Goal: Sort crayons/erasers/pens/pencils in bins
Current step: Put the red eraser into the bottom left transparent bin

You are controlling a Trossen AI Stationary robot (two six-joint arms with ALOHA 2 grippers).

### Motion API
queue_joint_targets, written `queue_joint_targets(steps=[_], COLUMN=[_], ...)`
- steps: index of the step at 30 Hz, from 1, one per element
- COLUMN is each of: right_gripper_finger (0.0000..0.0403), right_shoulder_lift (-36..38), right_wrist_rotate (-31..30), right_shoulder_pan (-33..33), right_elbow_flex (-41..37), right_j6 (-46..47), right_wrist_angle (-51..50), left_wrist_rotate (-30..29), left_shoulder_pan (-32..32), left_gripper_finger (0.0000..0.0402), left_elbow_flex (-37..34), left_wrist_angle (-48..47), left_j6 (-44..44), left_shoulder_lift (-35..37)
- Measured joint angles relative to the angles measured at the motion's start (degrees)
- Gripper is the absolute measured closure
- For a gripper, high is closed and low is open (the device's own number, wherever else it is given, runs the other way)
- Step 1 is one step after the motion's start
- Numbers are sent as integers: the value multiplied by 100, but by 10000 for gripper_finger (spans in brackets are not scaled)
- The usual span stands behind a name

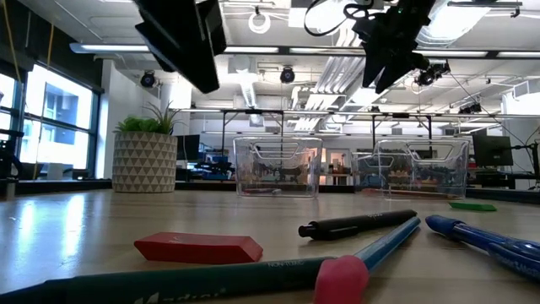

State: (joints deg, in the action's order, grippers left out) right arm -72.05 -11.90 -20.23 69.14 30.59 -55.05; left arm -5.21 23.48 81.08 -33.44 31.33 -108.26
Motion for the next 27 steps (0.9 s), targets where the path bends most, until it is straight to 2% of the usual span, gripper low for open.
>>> queue_joint_targets(steps=[27], right_gripper_finger=[219], right_shoulder_lift=[0], right_wrist_rotate=[2], right_shoulder_pan=[0], right_elbow_flex=[0], right_j6=[1], right_wrist_angle=[-2], left_wrist_rotate=[-211], left_shoulder_pan=[296], left_gripper_finger=[220], left_elbow_flex=[2], left_wrist_angle=[417], left_j6=[114], left_shoulder_lift=[-839])
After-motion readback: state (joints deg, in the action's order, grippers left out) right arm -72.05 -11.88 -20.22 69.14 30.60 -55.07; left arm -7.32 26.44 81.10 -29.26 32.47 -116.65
